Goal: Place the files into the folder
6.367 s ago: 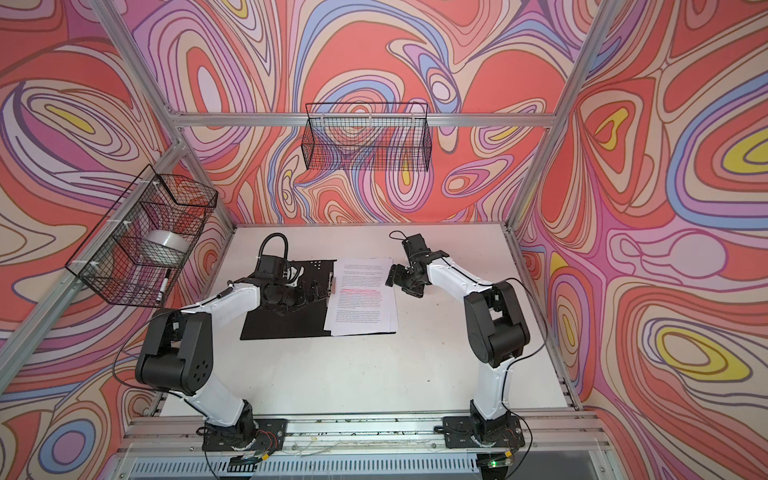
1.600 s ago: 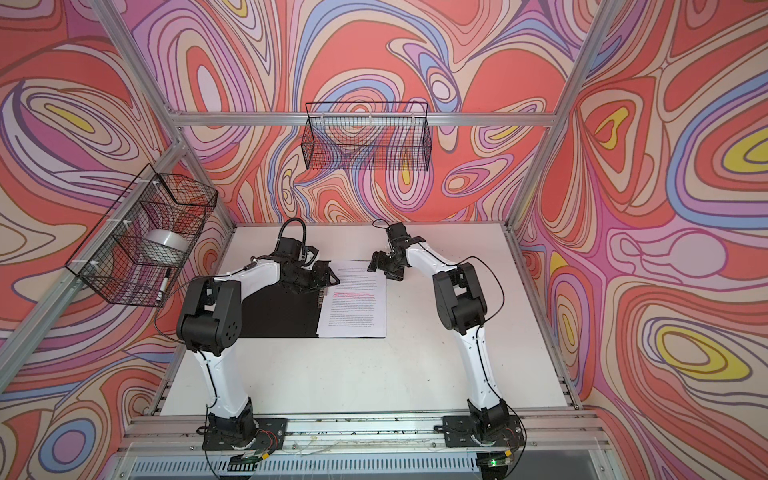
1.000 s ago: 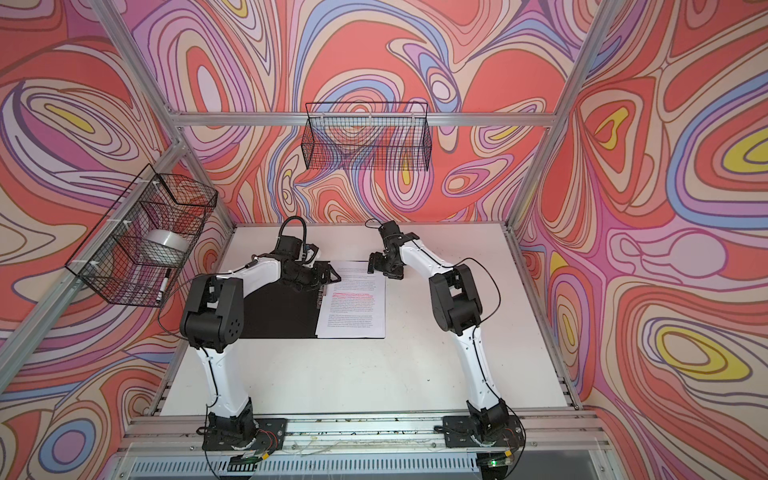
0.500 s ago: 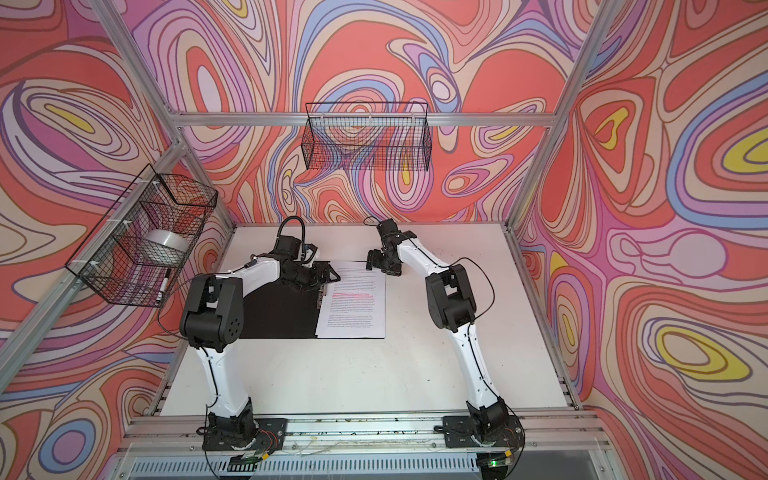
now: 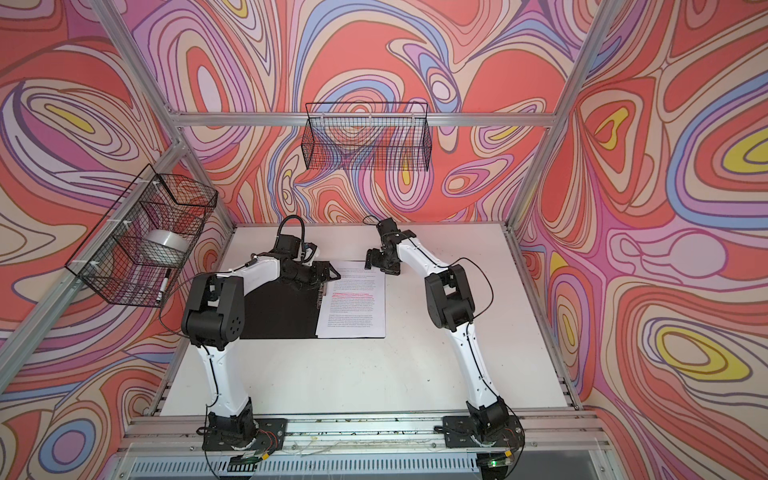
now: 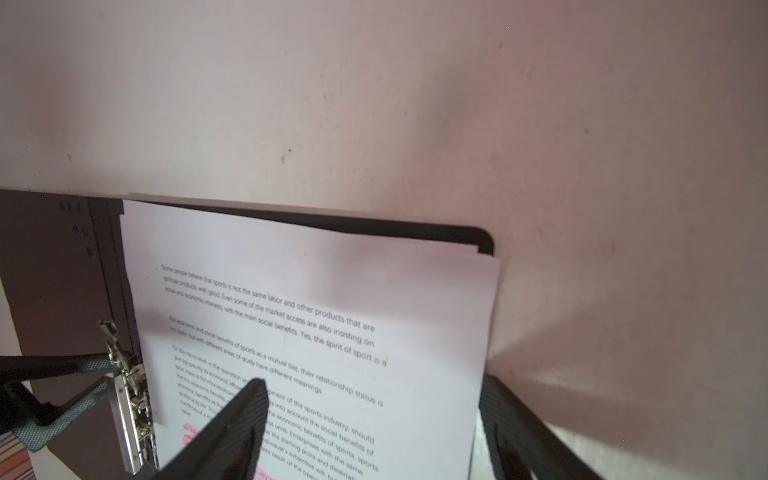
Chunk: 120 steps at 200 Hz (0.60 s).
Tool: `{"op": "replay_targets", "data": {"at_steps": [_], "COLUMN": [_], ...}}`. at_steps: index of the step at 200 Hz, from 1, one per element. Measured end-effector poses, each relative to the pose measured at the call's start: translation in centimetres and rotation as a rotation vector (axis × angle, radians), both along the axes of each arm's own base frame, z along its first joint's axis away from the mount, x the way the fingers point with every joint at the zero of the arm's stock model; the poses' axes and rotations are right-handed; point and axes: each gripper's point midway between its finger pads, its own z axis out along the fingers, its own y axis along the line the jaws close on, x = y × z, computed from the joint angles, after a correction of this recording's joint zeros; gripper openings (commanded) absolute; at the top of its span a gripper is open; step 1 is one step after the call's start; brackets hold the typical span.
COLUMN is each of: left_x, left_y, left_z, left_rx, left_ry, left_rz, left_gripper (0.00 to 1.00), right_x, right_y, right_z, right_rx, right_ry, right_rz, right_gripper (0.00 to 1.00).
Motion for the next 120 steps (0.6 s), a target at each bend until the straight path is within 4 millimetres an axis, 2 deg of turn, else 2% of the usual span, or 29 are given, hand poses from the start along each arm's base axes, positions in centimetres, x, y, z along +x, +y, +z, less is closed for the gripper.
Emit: {"op": "replay_targets", "data": {"at_steps": [73, 120], "left_x": [0.3, 0.3], "left_y": [0.1, 0.2], "left_z": [0.0, 0.0], "left_rx": [-0.012, -0.02], "left_ry": [0.001, 0.004], "left_rz": [0.002, 0.002], "left_gripper": [1.0, 1.0], "right_x": [0.2, 1.0], "right_y": [-0.5, -0.1], "right_z": [-0.1, 0.3], "right_rx": [-0.041, -0.039], "right_ry": [-0.015, -0.037], "right_rz": [-0.002, -0.003], "right_gripper": [0.85, 0.86]}}
